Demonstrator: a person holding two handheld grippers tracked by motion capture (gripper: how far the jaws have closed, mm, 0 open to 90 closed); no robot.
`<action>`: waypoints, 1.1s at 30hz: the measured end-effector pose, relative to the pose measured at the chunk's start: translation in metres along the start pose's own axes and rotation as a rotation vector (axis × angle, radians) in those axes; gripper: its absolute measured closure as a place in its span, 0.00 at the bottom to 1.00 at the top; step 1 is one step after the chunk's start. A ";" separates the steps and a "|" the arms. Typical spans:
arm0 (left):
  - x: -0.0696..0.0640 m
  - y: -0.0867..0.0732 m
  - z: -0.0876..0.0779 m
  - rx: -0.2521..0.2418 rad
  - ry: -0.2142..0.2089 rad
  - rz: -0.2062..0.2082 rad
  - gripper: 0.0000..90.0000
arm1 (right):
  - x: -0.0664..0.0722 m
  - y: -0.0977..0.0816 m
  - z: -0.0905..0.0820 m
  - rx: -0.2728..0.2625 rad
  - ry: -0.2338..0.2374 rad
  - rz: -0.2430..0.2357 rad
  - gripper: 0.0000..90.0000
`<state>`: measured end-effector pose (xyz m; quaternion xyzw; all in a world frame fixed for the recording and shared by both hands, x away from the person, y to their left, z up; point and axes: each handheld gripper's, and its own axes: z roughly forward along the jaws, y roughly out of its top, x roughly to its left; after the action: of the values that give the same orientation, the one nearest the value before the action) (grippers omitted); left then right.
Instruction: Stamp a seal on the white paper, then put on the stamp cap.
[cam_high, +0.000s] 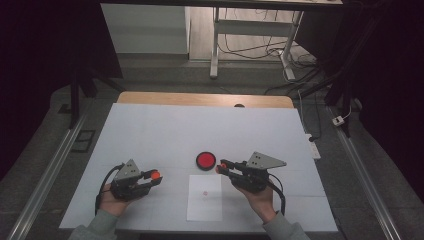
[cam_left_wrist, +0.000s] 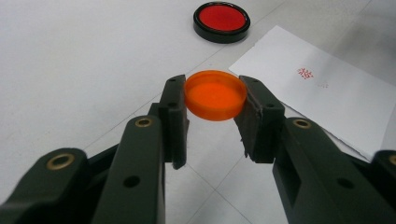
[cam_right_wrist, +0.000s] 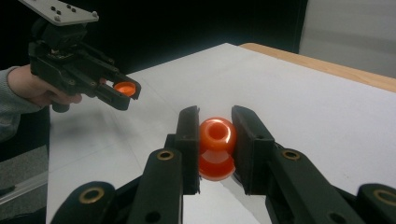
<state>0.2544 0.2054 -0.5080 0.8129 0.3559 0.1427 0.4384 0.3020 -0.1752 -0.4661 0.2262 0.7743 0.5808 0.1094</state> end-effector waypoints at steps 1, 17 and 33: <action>0.000 0.000 0.000 0.000 -0.002 0.000 0.71 | 0.000 0.000 0.000 0.000 0.000 0.000 0.80; -0.011 0.011 0.008 -0.003 -0.023 0.032 0.71 | 0.002 0.001 0.001 -0.002 0.002 -0.006 0.80; -0.028 0.024 0.026 0.011 -0.069 0.079 0.71 | 0.003 0.000 0.002 0.004 0.010 -0.009 0.80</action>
<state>0.2603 0.1609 -0.5012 0.8331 0.3089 0.1297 0.4401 0.3004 -0.1716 -0.4665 0.2200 0.7770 0.5799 0.1074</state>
